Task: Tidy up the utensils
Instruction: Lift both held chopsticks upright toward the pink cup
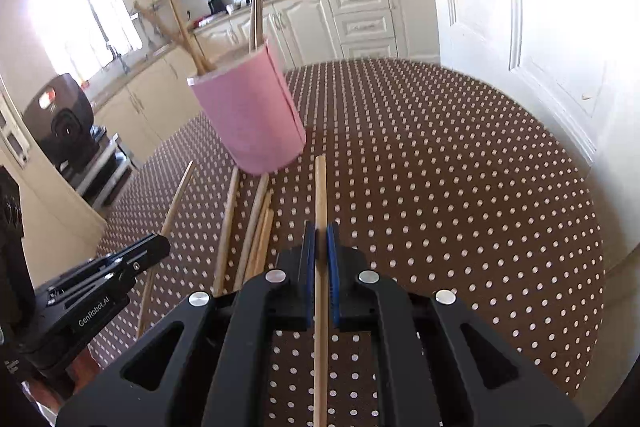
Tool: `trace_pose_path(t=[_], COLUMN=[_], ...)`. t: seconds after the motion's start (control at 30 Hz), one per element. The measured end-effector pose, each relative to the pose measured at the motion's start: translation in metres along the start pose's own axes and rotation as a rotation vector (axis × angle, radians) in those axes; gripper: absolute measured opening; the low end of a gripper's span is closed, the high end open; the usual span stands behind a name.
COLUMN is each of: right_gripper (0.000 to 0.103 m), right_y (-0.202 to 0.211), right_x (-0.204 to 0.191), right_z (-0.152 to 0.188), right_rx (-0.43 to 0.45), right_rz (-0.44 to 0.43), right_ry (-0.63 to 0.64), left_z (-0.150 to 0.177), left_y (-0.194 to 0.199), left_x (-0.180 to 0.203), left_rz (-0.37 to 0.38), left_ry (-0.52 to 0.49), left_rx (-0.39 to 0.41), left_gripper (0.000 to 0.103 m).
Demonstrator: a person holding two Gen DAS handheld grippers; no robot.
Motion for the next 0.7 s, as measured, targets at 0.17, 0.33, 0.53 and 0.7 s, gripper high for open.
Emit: trace_pose_path(t=[0.17,0.33,0.53,0.7], right_gripper=[0.005,0.005,0.005,0.004], right_y=[0.012,0.023,0.038,0.05], right_x=[-0.001,-0.003,-0.003,-0.007], right_z=[-0.011,-0.022,-0.035,-0.047], right_rx=[0.052,0.097,0.153,0.194], right_rz=[-0.008,-0.013,-0.011,-0.019], right_ry=[-0.002,-0.011,-0.027,-0.02], left_z=[-0.011,-0.019,-0.033,-0.045], left_y=[0.023,0.049,0.068,0.075], left_x=[0.003,0.016,0.03,0.038], left_rz=[0.01,0.03,0.044,0.054], left_ry=[-0.017,-0.072,-0.095,-0.107], left_rx=[0.074,0.14,0.204,0.238], left_gripper=[0.006,0.006,0.006,0.006])
Point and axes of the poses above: each gripper's, at about its wrist camera, not at the fingertips, and y roughly against the way its jaws point, x to its right, z to its underside, the point moved 6 cm from there along -y, roughly the way its jaws point, and after that the axes turned 10 degrees about z, right-handed, at the moved point
